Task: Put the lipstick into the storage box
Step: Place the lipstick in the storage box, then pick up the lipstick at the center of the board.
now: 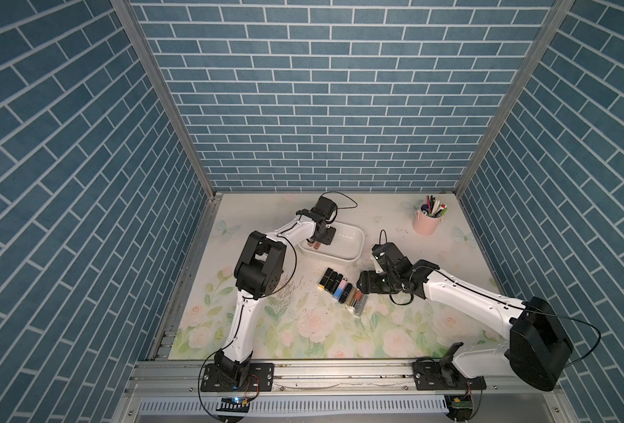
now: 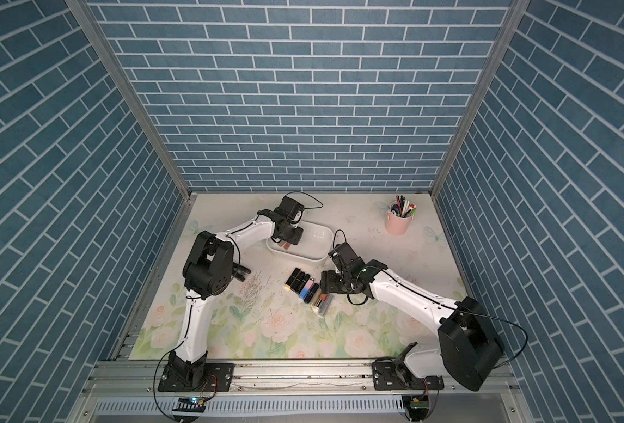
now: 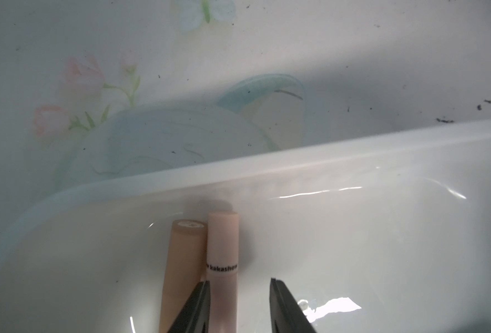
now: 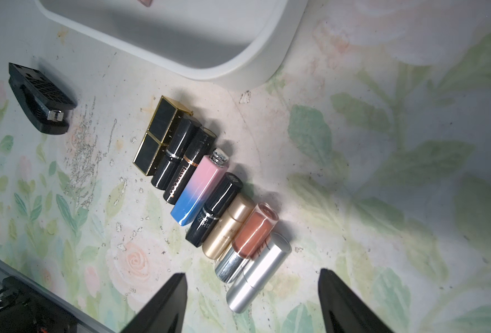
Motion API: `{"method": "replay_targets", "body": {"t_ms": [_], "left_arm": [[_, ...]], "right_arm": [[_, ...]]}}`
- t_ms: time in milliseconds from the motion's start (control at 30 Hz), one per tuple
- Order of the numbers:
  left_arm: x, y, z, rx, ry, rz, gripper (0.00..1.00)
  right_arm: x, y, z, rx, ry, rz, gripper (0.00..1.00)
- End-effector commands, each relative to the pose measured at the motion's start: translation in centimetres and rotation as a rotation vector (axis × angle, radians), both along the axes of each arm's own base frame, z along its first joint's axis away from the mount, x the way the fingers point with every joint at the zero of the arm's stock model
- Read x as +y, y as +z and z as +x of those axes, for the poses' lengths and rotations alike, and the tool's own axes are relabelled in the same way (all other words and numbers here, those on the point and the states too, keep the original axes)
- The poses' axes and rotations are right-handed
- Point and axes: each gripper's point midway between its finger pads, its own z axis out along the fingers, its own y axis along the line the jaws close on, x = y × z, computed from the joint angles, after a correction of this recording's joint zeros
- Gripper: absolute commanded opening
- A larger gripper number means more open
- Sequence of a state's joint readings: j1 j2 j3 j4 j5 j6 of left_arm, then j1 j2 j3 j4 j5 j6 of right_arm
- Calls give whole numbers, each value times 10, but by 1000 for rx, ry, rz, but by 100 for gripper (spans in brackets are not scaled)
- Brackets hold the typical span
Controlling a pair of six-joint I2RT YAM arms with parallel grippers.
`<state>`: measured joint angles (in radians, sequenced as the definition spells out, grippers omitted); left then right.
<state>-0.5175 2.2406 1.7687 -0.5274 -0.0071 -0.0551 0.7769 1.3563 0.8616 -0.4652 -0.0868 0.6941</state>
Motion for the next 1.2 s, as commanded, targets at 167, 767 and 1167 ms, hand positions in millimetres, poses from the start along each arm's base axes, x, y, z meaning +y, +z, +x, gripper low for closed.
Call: {"method": "replay_targets", "body": {"t_ms": [167, 767, 1167], "left_arm": [[-5, 51, -2, -68, 9, -76, 52], [5, 163, -67, -199, 9, -358, 63], [17, 166, -91, -202, 11, -373, 64]], "right_arm": [[-11, -21, -27, 71, -54, -63, 62], [0, -45, -42, 122, -31, -122, 51], [4, -53, -46, 134, -14, -145, 48]]}}
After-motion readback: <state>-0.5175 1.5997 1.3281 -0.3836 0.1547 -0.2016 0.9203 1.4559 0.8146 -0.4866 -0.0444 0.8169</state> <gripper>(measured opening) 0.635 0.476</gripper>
